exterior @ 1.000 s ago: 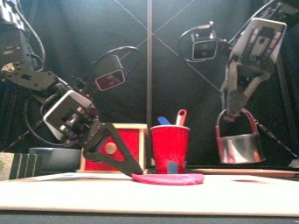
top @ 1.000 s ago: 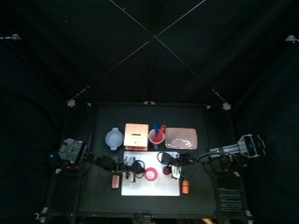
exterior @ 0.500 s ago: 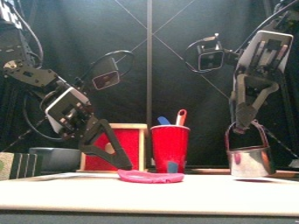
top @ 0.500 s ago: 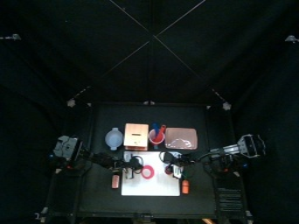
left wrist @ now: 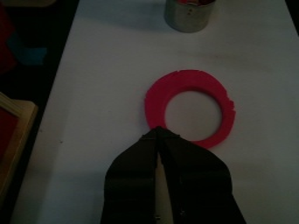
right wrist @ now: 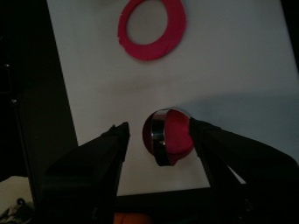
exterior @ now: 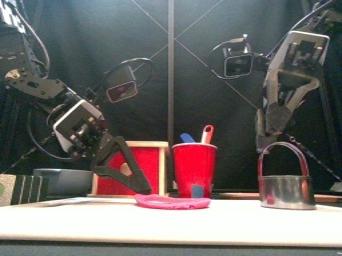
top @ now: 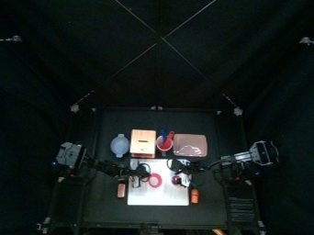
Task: Get the cutter from the drawer then cut the dough then place the extra dough in the bowl
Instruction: Place the extra dough in the bowl
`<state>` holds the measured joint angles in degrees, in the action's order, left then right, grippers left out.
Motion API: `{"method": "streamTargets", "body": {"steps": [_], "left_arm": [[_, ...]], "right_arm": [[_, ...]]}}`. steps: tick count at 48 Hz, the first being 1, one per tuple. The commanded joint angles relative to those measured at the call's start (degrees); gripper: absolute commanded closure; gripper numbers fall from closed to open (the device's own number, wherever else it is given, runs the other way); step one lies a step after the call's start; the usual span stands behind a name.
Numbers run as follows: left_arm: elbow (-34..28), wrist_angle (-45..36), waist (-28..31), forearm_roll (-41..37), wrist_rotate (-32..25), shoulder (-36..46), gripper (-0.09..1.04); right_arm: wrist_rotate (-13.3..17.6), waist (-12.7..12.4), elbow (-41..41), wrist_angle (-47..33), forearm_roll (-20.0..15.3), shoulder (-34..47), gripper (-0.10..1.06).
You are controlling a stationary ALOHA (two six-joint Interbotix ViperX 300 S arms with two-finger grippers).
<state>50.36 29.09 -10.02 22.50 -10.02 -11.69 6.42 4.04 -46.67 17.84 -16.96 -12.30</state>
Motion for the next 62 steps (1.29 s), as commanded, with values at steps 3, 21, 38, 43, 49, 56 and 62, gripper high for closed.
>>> {"method": "streamTargets", "body": {"steps": [3,21,38,43,49,56,62], "left_arm": [[-1.85,0.26,1.58,-1.67,-0.97,2.99,0.51],[-0.79,0.26,2.37,-1.85,-3.52,6.94,0.51],[-5.01,-5.36,3.08,-5.62,-6.33,1.14,0.34],[-7.29,-10.37,3.69,-5.98,-7.03,0.18,0.24],[-9.32,-14.77,4.57,-6.06,-7.56,-0.18,0.21],[-10.46,-16.61,5.19,-6.15,-8.00,-0.26,0.21],[-10.81,-16.79,5.62,-6.50,-8.70,-0.35,0.21]], "right_arm": [[0.18,-0.79,1.41,-1.76,0.97,-1.41,0.05],[0.09,-2.11,0.97,-3.34,0.97,-1.14,0.05],[0.09,-2.29,1.05,-4.39,1.05,-1.05,0.05],[0.09,-2.20,1.05,-4.48,0.79,-0.97,0.05],[0.18,-2.20,0.97,-4.57,0.62,-0.79,0.05],[0.18,-2.02,0.88,-4.92,0.62,-0.53,0.05],[0.18,-2.02,0.79,-5.01,0.62,-0.44,0.05]]}}
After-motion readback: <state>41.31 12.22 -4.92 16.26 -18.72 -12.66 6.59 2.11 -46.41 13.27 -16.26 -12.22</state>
